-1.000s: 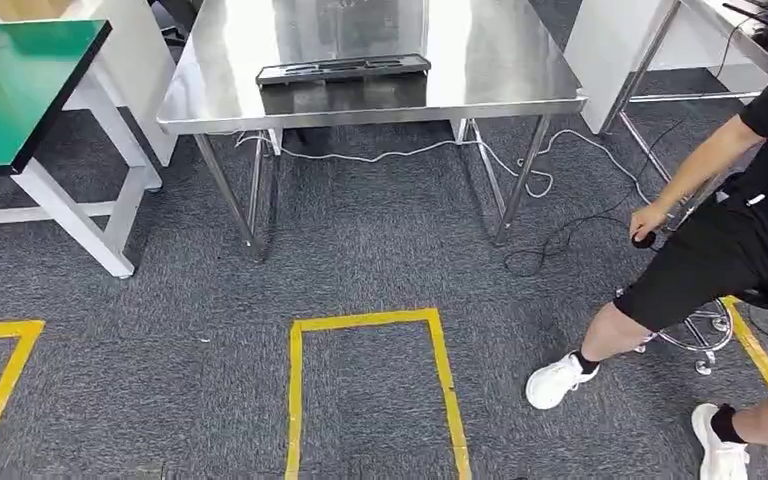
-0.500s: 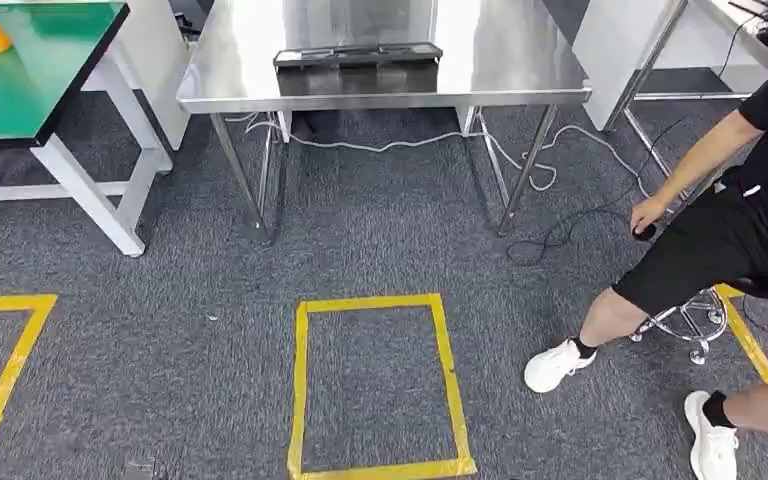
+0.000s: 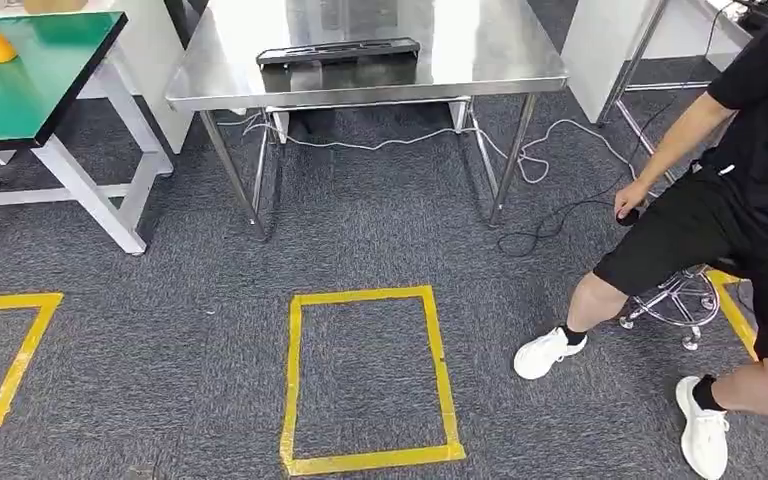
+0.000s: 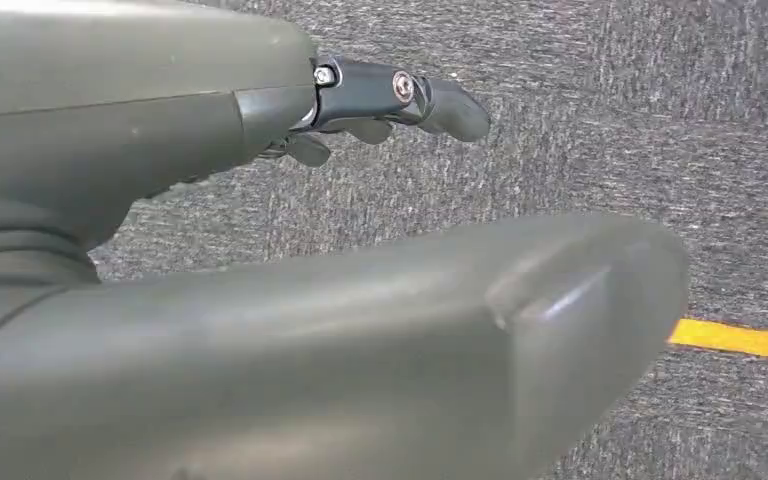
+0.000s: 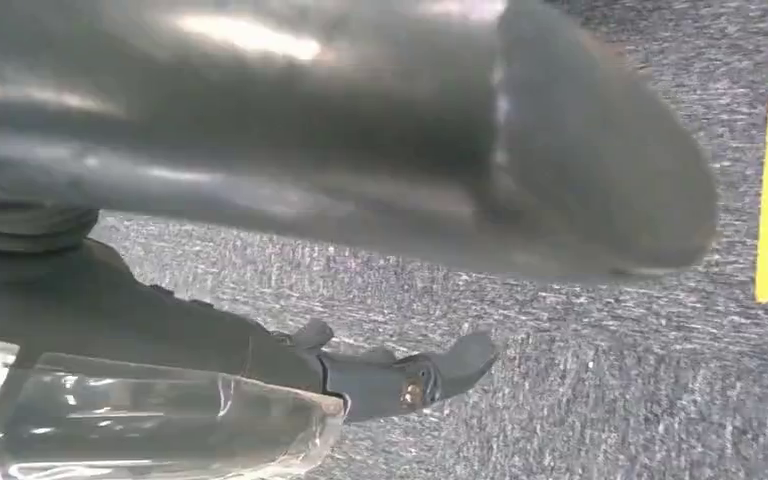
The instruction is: Take the parts from the cabinet and place them on the table.
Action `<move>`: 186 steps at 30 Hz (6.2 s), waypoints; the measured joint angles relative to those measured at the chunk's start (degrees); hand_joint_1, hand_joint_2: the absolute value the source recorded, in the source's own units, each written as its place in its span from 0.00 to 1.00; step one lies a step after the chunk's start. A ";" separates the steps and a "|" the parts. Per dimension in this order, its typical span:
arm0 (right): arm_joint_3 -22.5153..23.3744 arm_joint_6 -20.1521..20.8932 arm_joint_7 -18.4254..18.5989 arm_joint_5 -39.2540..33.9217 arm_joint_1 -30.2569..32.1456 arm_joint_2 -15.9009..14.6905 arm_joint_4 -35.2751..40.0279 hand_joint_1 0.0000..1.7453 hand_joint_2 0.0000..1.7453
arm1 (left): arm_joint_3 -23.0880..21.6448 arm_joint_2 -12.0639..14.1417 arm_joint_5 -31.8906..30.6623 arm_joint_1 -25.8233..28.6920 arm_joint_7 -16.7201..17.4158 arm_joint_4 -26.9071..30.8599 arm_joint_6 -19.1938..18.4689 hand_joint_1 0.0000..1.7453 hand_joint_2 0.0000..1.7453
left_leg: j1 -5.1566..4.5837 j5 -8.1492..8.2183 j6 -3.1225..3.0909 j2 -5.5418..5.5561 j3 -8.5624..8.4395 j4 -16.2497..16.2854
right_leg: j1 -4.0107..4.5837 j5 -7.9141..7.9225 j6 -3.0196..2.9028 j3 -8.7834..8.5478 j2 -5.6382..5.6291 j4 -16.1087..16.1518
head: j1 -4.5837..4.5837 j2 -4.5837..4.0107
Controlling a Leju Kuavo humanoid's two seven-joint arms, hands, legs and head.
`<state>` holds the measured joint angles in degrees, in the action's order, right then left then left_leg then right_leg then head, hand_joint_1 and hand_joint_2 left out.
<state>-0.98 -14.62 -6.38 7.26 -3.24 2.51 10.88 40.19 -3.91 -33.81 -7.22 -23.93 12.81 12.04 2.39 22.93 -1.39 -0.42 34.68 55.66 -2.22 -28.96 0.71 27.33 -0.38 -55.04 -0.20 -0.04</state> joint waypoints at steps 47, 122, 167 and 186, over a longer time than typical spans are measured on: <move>0.00 0.39 0.90 0.48 0.10 0.07 -0.15 0.00 0.00 | 0.07 0.11 -0.87 0.03 1.68 0.00 0.90 0.00 0.00 | -0.29 -3.21 -0.64 -1.74 0.72 -1.79 | -0.02 -7.93 0.84 9.06 0.27 -15.91 | 0.68 0.00; -0.94 0.96 3.13 2.43 0.34 0.28 -0.50 0.00 0.00 | 0.98 0.26 -2.08 1.47 3.19 -0.13 2.60 0.00 0.00 | -1.86 11.30 1.16 0.08 0.41 12.61 | 0.67 3.56 -1.66 3.48 0.32 0.03 | 0.35 0.00; -1.01 0.81 4.35 3.50 0.57 0.42 -0.66 0.00 0.00 | 0.92 0.48 -3.91 1.67 0.87 -0.11 0.44 0.00 0.00 | -1.39 3.25 -2.03 1.02 -4.95 0.20 | 1.71 2.45 -0.13 9.79 -1.43 -6.36 | 1.03 0.00; -1.05 0.63 4.50 3.76 0.19 0.35 -0.66 0.00 0.00 | 0.87 0.76 -3.89 1.49 1.09 -0.15 -1.79 0.00 0.00 | -0.78 13.30 1.27 0.47 4.11 20.37 | 1.46 3.42 -1.59 4.14 -2.05 -0.94 | 0.33 0.00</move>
<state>-2.03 -13.99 -1.88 11.02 -3.05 2.86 10.23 41.07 -3.15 -37.70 -5.73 -22.84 12.66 10.25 1.62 36.23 -0.12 0.05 38.79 76.03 -0.76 -25.53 -0.88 31.47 -2.42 -55.98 0.13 -0.04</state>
